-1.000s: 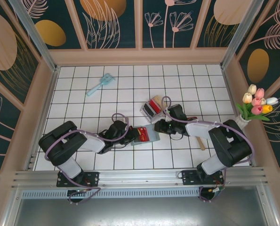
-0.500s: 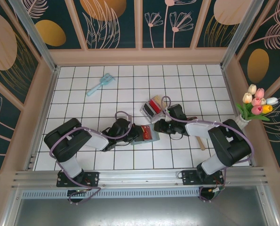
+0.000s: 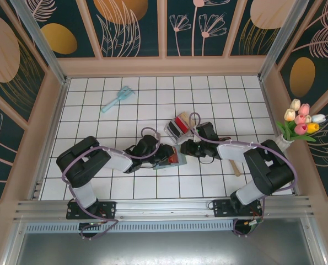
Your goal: Put the credit cards into the card holder
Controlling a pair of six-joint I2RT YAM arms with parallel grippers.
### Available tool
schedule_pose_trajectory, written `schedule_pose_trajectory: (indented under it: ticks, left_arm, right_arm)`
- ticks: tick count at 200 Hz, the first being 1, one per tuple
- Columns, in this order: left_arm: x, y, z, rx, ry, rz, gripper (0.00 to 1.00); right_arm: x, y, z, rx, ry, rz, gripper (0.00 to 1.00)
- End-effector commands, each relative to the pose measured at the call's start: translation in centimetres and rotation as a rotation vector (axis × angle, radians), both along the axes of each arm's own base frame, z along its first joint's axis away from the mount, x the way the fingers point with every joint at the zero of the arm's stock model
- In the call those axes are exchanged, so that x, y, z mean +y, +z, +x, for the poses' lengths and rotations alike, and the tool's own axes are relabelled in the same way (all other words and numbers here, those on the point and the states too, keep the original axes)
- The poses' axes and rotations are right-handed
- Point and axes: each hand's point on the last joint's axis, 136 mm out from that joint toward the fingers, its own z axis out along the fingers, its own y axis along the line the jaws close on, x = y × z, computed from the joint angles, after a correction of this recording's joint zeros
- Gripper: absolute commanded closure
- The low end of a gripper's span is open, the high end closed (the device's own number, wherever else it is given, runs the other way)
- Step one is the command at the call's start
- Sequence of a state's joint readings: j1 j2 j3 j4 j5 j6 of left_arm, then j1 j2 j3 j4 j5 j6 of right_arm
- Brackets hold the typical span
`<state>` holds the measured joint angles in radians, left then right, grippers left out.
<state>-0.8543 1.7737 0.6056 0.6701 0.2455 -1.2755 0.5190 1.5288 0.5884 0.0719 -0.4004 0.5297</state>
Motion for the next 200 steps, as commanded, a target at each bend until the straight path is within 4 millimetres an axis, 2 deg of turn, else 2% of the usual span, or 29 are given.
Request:
schedule_pose_trajectory:
  ticks: [1, 27, 29, 33, 101, 168, 200]
  left_arm:
    - [0.3, -0.7, -0.5, 0.006, -0.011, 0.073, 0.71]
    - [2.1, -1.6, -0.5, 0.005, 0.029, 0.168, 0.70]
    - [2.0, -0.8, -0.4, -0.009, 0.029, 0.154, 0.69]
    - [2.1, -0.5, -0.3, -0.014, 0.031, 0.154, 0.69]
    - [2.9, -0.9, -0.7, -0.011, 0.031, 0.198, 0.70]
    - [3.7, -1.0, -0.6, -0.025, 0.038, 0.249, 0.86]
    - [3.3, -0.8, -0.5, -0.037, 0.024, 0.234, 0.95]
  right_arm:
    - [0.2, -0.5, -1.1, 0.036, 0.018, -0.009, 0.68]
    - [0.1, -0.5, -1.0, 0.035, 0.013, -0.013, 0.68]
    - [0.1, -0.5, -1.0, 0.036, 0.013, -0.012, 0.68]
    - [0.1, -0.5, -1.0, 0.035, 0.013, -0.012, 0.68]
    - [0.1, -0.7, -0.9, 0.040, 0.019, -0.019, 0.68]
    - [0.1, -1.1, -1.0, 0.046, 0.020, -0.022, 0.68]
    - [0.2, -1.2, -1.1, 0.052, 0.025, -0.021, 0.68]
